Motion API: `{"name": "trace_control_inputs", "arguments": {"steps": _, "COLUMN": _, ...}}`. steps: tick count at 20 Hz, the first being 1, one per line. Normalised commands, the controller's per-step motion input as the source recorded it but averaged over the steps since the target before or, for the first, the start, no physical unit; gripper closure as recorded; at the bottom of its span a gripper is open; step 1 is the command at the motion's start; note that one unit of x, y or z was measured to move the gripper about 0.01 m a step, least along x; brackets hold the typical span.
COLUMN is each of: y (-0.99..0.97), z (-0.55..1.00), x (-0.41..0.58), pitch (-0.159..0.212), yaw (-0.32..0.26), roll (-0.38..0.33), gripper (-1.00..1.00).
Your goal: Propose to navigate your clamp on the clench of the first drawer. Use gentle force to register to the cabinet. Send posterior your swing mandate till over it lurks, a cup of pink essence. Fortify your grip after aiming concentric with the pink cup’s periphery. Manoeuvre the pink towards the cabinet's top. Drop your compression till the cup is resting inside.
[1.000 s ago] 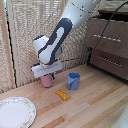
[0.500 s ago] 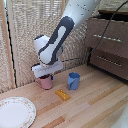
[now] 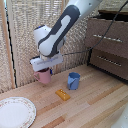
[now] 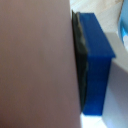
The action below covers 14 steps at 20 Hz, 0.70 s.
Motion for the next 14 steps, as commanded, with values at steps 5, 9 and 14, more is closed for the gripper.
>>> {"name": "trace_control_inputs", "arguments": {"steps": 5, "y": 0.11, "z": 0.81, "x": 0.115, "pitch": 0.0, "yaw": -0.229, "roll": 0.041, "gripper": 1.0}}
{"name": "trace_control_inputs", "arguments": {"steps": 9, "y": -0.01, "z": 0.88, "x": 0.0, "pitch": -0.001, "yaw": -0.296, "roll": 0.024, "gripper": 1.0}}
{"name": "trace_control_inputs", "arguments": {"steps": 14, "y": -0.12, "z": 0.89, "x": -0.055, "pitch": 0.0, "yaw": -0.308, "roll": 0.055, "gripper": 1.0}}
